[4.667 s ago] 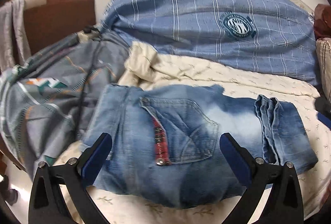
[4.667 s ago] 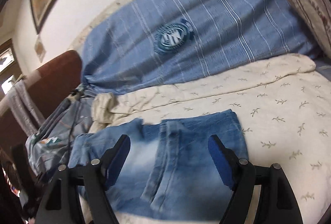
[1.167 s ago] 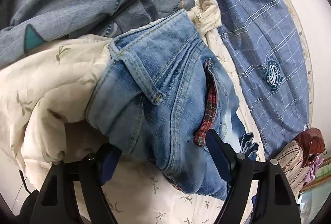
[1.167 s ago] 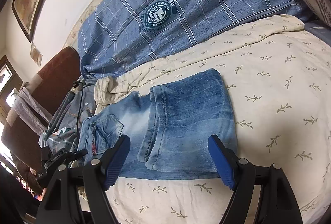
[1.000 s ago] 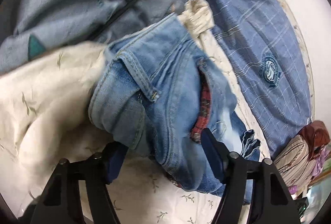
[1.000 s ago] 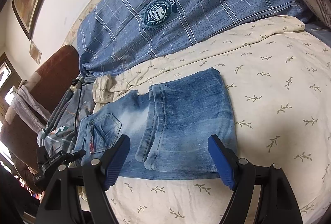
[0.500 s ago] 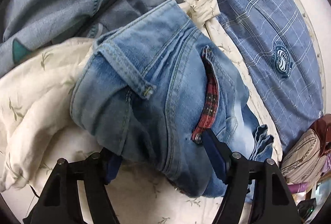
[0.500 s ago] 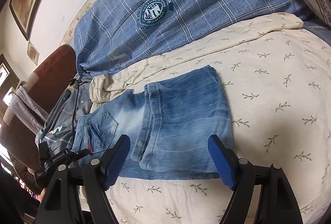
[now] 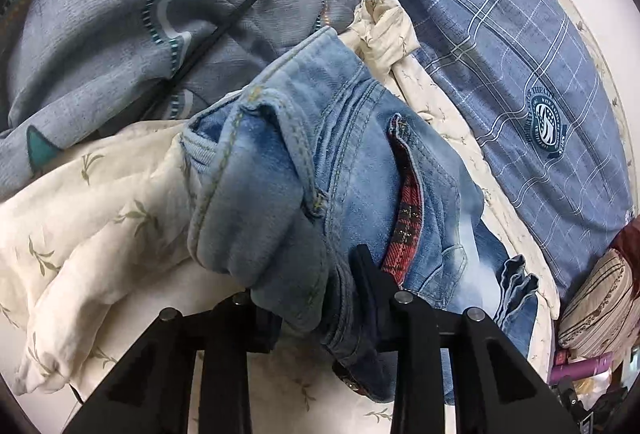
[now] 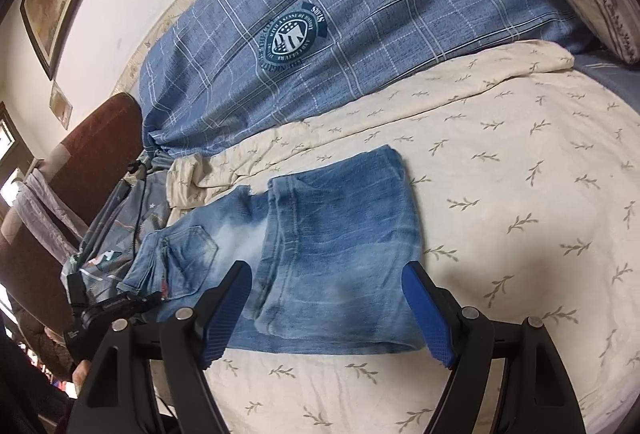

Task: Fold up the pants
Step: 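Grasp the jeans waistband with the left tool, then lift the waistband with the left tool and fold it over the legs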

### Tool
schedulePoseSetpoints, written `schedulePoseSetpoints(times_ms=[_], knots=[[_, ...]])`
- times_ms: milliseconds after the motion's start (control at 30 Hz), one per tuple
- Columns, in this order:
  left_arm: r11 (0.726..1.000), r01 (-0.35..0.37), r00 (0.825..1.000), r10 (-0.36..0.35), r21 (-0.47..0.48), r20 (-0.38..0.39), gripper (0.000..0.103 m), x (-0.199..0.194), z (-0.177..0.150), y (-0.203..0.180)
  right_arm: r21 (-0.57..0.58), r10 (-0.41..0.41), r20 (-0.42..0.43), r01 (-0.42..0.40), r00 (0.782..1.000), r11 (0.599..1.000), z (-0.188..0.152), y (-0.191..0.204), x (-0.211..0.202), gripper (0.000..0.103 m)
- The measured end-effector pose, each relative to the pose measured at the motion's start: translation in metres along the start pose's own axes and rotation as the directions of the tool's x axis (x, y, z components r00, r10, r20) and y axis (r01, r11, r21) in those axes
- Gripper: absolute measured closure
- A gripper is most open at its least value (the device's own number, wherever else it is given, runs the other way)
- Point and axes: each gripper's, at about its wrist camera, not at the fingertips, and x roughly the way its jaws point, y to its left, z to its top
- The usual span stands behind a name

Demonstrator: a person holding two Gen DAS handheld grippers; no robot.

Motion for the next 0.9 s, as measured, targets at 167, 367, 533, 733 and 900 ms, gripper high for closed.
schedulePoseSetpoints(times_ms=[167,367,533,733,900], knots=[[1.0,-0.001,1.0,0.001,-0.019,-0.008,0.06,0.01,0.002,-0.002,0.015,-0.004,0.002,0.004,1.0,1.0,0.0,-0.003,-0.001,0.023],[0.999,-0.027,0.999,0.026,0.026,0.035,0.077,0.0,-0.001,-0.005,0.019,-0.011,0.017,0.011,1.0,1.0,-0.002,-0.006,-0.008,0.023],[0.987,-0.084,0.99,0.067,0.136,0.125,0.083,-0.019,-0.007,-0.027,0.058,-0.005,0.036,0.003,0.999,0.998,0.003,-0.015,-0.014,0.023],[0.93,-0.139,0.965,0.05,0.339,0.258,0.084,-0.052,-0.021,-0.079,0.125,0.018,0.043,-0.023,0.999,0.992,0.007,-0.029,-0.018,0.023],[0.86,-0.144,0.951,-0.016,0.49,0.307,0.084,-0.07,-0.042,-0.124,0.19,0.029,0.068,-0.041,0.997,0.981,0.011,-0.043,-0.026,0.023]])
